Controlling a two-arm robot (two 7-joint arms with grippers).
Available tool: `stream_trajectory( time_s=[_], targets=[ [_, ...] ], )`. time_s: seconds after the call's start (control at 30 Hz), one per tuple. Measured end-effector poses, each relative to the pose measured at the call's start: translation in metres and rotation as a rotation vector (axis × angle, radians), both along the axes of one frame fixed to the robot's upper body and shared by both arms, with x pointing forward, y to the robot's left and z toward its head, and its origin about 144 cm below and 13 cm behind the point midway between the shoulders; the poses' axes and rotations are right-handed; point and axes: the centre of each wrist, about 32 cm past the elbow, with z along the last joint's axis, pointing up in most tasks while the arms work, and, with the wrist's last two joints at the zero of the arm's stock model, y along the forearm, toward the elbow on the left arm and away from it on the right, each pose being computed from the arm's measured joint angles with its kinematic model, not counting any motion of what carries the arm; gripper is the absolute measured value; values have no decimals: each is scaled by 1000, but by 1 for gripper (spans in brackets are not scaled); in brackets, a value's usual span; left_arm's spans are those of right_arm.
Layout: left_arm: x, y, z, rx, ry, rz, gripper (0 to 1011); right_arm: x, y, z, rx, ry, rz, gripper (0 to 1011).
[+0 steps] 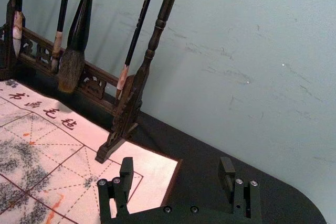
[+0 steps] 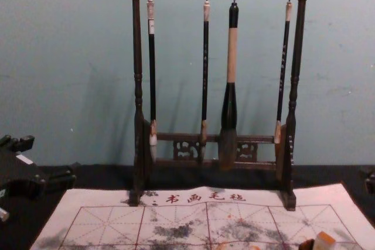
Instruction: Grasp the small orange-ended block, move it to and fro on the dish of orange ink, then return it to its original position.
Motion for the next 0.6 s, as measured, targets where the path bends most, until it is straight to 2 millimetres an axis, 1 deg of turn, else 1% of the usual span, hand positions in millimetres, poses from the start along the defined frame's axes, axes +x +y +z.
stream_trajectory(
  time_s=[0.6],
  targets=[
    [0, 0, 0, 0, 0, 0, 1001, 0, 0, 0, 0, 0, 0, 1003]
  ],
)
